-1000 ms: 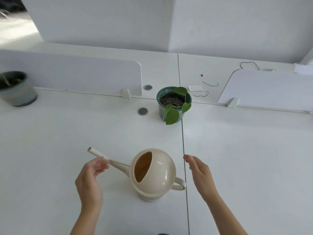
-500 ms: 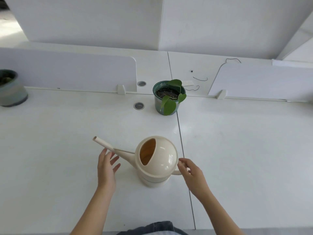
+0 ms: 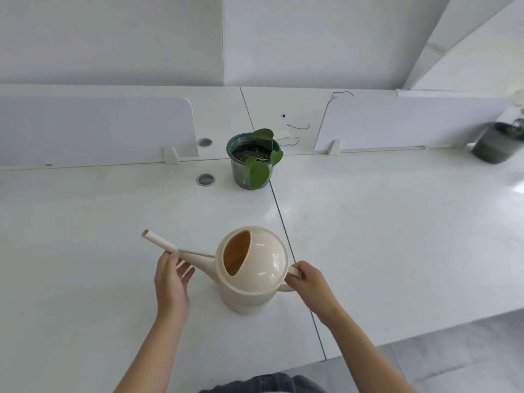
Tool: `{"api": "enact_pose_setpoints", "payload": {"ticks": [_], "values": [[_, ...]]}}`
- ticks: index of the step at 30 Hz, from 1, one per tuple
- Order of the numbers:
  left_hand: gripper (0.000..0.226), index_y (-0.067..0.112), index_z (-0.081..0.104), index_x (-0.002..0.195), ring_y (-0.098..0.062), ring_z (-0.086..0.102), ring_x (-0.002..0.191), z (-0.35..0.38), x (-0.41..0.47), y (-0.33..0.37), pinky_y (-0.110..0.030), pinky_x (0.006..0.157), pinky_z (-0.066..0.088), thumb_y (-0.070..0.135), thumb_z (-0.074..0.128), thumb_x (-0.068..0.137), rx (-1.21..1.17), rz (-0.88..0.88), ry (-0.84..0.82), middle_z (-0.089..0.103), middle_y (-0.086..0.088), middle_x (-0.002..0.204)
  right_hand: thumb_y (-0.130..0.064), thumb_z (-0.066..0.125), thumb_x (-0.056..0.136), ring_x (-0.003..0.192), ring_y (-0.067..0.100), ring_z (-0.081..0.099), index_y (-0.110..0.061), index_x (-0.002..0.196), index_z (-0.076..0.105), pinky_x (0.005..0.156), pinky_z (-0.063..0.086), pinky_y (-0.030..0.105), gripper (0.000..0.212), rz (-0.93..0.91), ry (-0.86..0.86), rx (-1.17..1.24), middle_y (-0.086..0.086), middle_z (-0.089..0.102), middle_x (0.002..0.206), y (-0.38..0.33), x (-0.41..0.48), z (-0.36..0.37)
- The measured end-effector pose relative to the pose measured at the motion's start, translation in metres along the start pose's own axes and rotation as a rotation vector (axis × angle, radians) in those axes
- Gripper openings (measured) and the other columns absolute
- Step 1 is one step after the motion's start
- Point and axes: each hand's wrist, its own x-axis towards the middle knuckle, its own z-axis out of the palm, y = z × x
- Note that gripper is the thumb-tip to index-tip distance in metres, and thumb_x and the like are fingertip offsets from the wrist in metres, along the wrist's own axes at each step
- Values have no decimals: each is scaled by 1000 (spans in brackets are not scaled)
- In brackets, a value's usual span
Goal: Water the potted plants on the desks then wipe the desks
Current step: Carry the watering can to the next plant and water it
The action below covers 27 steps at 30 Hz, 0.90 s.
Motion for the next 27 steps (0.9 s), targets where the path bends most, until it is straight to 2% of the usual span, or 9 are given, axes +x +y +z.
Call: {"api": "enact_pose_setpoints", "payload": {"ticks": [3,6,10,15,18,20,24,27], "values": [[17,13,52,107,-15,57,88,-3,-6,6,-29,81,46,16,38,97,-14,29,-20,57,-1,97,-6,55,85,62,9,40,-12,74,52,55,33,14,12,-41,-4,26,-4,45,67,-4,-10,-4],[16,13,54,100,-17,57,90,-9,-17,14,-31,83,46,17,38,96,-22,65,-49,58,-5,100,-2,55,85,59,-1,49,-16,76,56,53,38,4,17,-104,-33,67,-7,53,69,-12,-24,-11],[19,19,56,91,-18,58,89,-19,-48,25,-31,82,47,17,38,97,-58,118,-35,59,-4,97,1,54,85,55,-14,53,-19,77,59,55,41,3,22,-177,-100,101,-8,58,74,-22,-49,-22],[18,20,57,92,-20,59,91,-42,-109,33,-35,86,48,20,39,96,-134,170,41,59,-7,100,2,55,84,62,-12,57,-19,83,62,58,44,4,22,-257,-196,143,-7,63,81,-27,-87,-33],[16,17,57,98,-20,59,91,-66,-152,34,-37,87,49,21,42,95,-186,192,116,59,-9,101,-1,55,85,80,-3,61,-18,100,63,65,46,6,24,-303,-288,129,-2,67,97,-22,-111,-33],[16,18,58,98,-18,59,87,-85,-182,34,-34,84,49,21,42,94,-223,223,181,61,-5,95,-4,55,86,85,-1,62,-18,109,62,68,46,5,28,-334,-349,130,-2,68,102,-18,-129,-29],[16,19,59,94,-13,59,76,-124,-240,36,-29,73,49,19,43,94,-252,296,303,65,4,76,-5,56,86,68,-12,59,-22,97,63,62,44,2,21,-365,-480,114,-7,67,87,-13,-167,-10],[22,15,57,111,-15,59,84,-160,-276,40,-33,80,49,19,41,96,-250,326,366,63,0,86,-6,58,86,73,-2,62,-22,92,64,62,46,6,18,-356,-545,117,-4,68,86,-9,-196,15]]}}
